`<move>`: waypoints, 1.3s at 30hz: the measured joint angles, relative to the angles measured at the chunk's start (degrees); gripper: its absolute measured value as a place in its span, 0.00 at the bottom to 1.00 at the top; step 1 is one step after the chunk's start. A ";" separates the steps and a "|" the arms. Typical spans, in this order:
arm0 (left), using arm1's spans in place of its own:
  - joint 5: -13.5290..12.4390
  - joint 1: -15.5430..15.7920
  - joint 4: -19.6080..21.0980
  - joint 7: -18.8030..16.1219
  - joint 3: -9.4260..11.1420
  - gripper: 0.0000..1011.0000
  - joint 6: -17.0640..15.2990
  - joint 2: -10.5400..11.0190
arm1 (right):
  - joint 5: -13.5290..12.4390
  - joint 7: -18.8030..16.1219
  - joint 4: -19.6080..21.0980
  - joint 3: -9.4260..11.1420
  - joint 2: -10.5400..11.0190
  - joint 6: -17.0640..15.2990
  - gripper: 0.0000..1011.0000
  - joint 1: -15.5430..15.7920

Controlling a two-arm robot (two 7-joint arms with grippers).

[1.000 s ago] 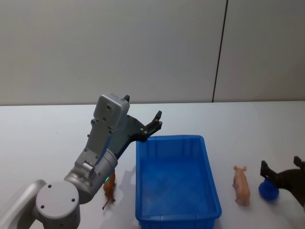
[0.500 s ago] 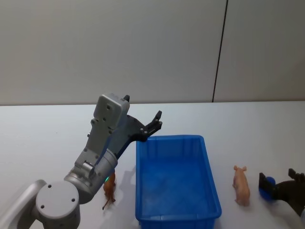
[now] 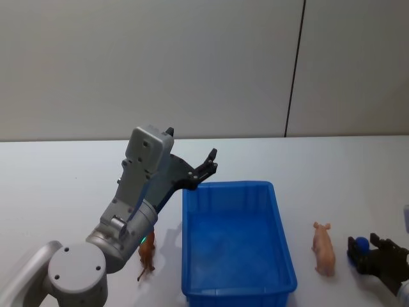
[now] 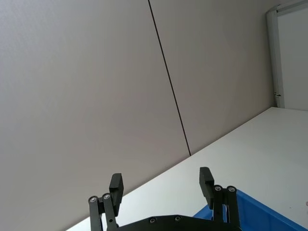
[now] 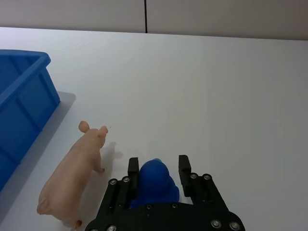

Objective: Pick up the two dolls from the table and place them into the box.

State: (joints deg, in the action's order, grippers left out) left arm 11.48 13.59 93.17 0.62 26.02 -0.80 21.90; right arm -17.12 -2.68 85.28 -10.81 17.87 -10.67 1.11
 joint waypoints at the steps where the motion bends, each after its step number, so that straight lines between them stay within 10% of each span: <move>1: 0.00 0.00 0.00 0.00 0.00 0.99 0.00 0.00 | 0.07 -0.15 -0.22 -0.02 -0.05 0.12 0.50 -0.04; 11: 0.00 0.00 0.00 0.00 0.00 0.99 0.00 0.00 | 0.62 -0.74 -0.94 -0.12 -0.26 0.93 0.26 -0.10; 39: 0.00 0.00 0.00 0.00 0.00 0.99 0.00 0.00 | 4.93 -5.53 7.89 -0.83 -0.30 7.81 0.13 0.11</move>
State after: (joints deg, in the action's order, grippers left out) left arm 11.48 13.59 93.17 0.62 26.02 -0.80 21.89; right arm -12.19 -8.21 93.17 -11.64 17.58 -2.86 1.22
